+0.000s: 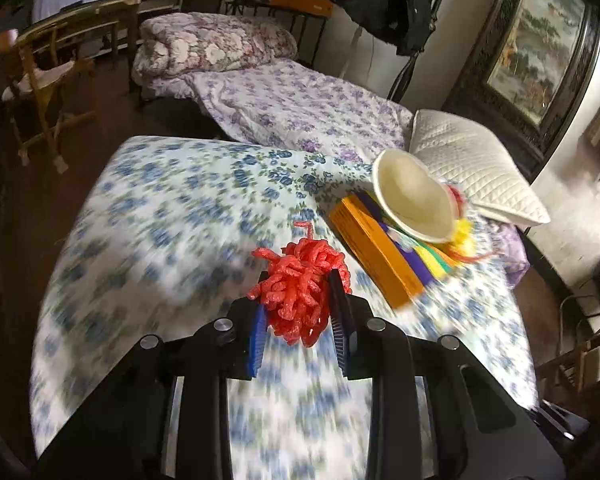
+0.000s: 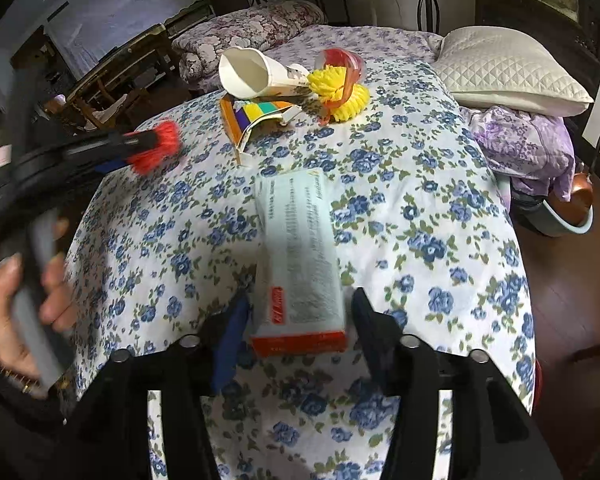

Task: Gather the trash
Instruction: 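Carry the medicine box and red string over the red basket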

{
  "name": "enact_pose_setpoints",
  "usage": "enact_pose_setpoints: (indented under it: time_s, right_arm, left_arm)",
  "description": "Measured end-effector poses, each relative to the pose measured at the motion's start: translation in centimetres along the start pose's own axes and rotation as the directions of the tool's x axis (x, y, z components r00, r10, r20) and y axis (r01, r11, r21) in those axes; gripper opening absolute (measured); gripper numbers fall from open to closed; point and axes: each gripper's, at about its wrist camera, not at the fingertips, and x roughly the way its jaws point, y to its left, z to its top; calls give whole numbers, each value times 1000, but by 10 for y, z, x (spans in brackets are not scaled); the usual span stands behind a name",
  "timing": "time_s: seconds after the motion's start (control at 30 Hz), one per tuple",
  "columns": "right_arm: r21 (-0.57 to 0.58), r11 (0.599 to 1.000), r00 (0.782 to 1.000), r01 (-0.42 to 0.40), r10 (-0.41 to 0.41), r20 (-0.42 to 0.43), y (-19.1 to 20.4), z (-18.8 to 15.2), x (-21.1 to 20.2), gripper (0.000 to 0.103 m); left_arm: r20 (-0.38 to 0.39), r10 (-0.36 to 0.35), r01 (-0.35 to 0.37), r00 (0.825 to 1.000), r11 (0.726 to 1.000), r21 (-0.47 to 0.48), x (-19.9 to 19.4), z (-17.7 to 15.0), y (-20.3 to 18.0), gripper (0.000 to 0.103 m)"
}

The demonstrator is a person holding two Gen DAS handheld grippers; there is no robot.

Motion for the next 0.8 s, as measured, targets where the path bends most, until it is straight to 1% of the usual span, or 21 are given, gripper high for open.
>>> enact_pose_setpoints:
  time_s: [0.03, 0.07, 0.13, 0.2, 0.23, 0.27, 0.3, 0.37, 0.43, 0.53, 0.6, 0.67, 0.8]
  right_arm:
    - [-1, 1000, 1000, 1, -1, 1, 2, 0, 0, 65]
    - [-5, 1000, 1000, 4, -4, 1, 4, 1, 1, 66]
    - [-20, 1000, 1000, 13, -13, 6, 8, 6, 4, 66]
    - [-28, 999, 1000, 19, -18, 14, 10, 13, 6, 66]
    - [-31, 999, 1000, 23, -22, 15, 10, 16, 8, 65]
    - [-37, 999, 999, 33, -33, 14, 11, 17, 9, 59]
    - [-44, 998, 999, 48, -48, 6, 11, 18, 11, 43]
    - [-37, 998, 998, 54, -54, 15, 9, 15, 9, 42]
    - [-28, 999, 999, 44, -43, 26, 9, 11, -1, 42]
    - [-15, 1000, 998, 16, -15, 67, 11, 5, -27, 42]
    - [-8, 1000, 995, 9, -8, 99, 13, 1, -49, 42]
    - [-6, 1000, 993, 13, -12, 118, 16, -2, -65, 42]
    - [0, 1000, 989, 20, -20, 150, 19, -12, -94, 42]
  left_arm:
    - [10, -5, 5, 1000, 1000, -11, -13, -4, -1, 29]
    - [24, -13, 14, 1000, 1000, -19, -30, -12, -2, 29]
    - [40, -10, 10, 999, 1000, -4, -56, -32, -8, 29]
    - [41, -13, 13, 999, 1000, 18, -72, -47, -15, 29]
    - [42, -17, 16, 999, 1000, 21, -75, -50, -16, 29]
    - [41, -19, 18, 999, 1000, 26, -79, -56, -18, 29]
    - [41, -15, 13, 999, 999, 32, -80, -59, -19, 29]
    - [39, -4, 2, 999, 999, 44, -79, -62, -22, 29]
    - [37, -18, 16, 999, 999, 39, -79, -62, -21, 29]
    - [43, -8, 5, 999, 998, 62, -77, -63, -25, 29]
    - [39, -16, 12, 999, 997, 80, -76, -65, -30, 29]
    - [50, -11, 7, 999, 996, 91, -79, -68, -35, 29]
    - [59, -33, 27, 998, 996, 89, -84, -71, -40, 29]
